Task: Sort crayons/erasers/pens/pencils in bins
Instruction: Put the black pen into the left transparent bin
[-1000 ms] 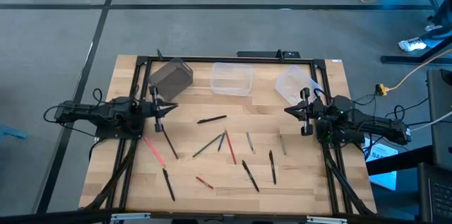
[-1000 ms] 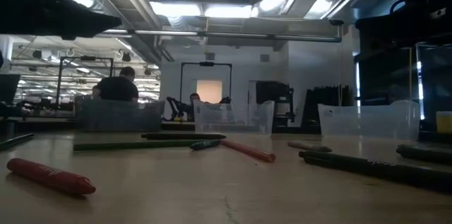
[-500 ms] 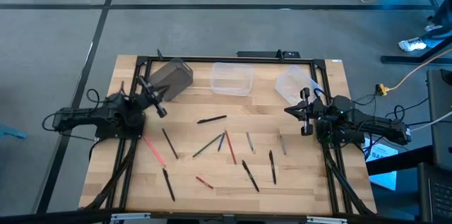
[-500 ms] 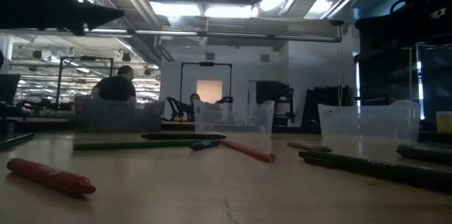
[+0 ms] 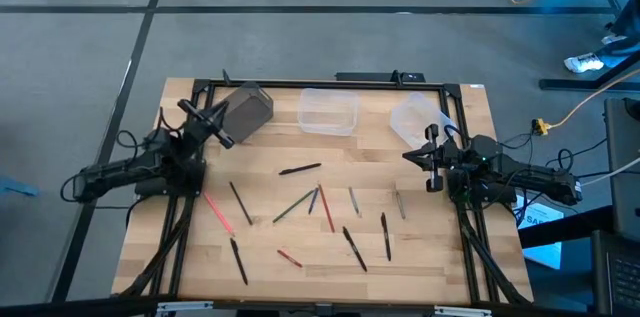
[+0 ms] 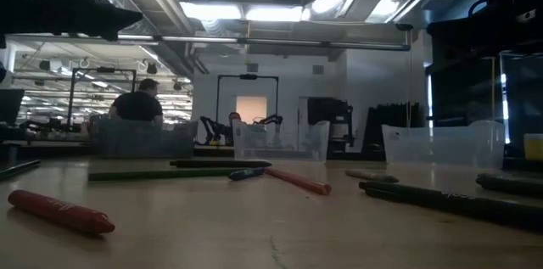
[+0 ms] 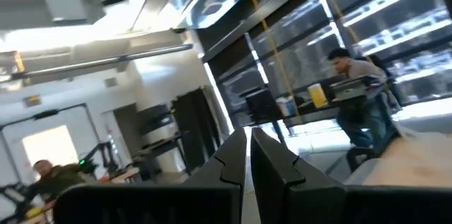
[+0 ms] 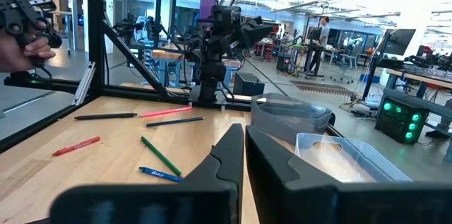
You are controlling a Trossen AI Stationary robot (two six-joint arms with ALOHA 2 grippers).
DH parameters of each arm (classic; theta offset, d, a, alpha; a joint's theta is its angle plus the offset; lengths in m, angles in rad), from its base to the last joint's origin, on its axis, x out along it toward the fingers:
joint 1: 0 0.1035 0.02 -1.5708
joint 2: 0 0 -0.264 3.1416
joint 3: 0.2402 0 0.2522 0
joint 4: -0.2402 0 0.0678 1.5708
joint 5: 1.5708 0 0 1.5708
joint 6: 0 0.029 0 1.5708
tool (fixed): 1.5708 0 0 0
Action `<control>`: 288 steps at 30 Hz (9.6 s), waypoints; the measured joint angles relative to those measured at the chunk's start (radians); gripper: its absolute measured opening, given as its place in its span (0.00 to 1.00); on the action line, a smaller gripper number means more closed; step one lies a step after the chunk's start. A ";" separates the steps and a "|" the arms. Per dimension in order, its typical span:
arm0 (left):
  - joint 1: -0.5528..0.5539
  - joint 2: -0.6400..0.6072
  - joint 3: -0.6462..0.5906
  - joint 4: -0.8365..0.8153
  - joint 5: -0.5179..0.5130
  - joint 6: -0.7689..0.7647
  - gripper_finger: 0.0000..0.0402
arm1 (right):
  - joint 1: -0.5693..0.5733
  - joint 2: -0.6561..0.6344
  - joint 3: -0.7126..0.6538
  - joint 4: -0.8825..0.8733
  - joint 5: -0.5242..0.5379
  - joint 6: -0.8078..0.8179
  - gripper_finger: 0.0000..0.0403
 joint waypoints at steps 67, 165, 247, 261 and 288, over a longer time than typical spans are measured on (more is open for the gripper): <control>-0.231 0.266 0.043 -0.161 0.299 -0.757 0.03 | -0.003 0.000 0.000 0.060 0.149 0.294 0.06; -0.237 1.739 1.035 -0.719 0.254 -0.523 0.04 | 0.209 0.872 0.226 0.121 0.586 0.494 0.43; -0.412 2.040 1.371 -0.347 0.816 -0.211 0.29 | 0.208 0.873 0.217 0.152 0.673 0.415 0.43; -0.519 2.248 1.499 -0.408 0.847 -0.202 0.41 | 0.208 0.873 0.217 0.153 0.680 0.395 0.43; -0.511 2.269 1.535 -0.579 0.762 -0.214 0.07 | 0.208 0.873 0.217 0.142 0.673 0.394 0.43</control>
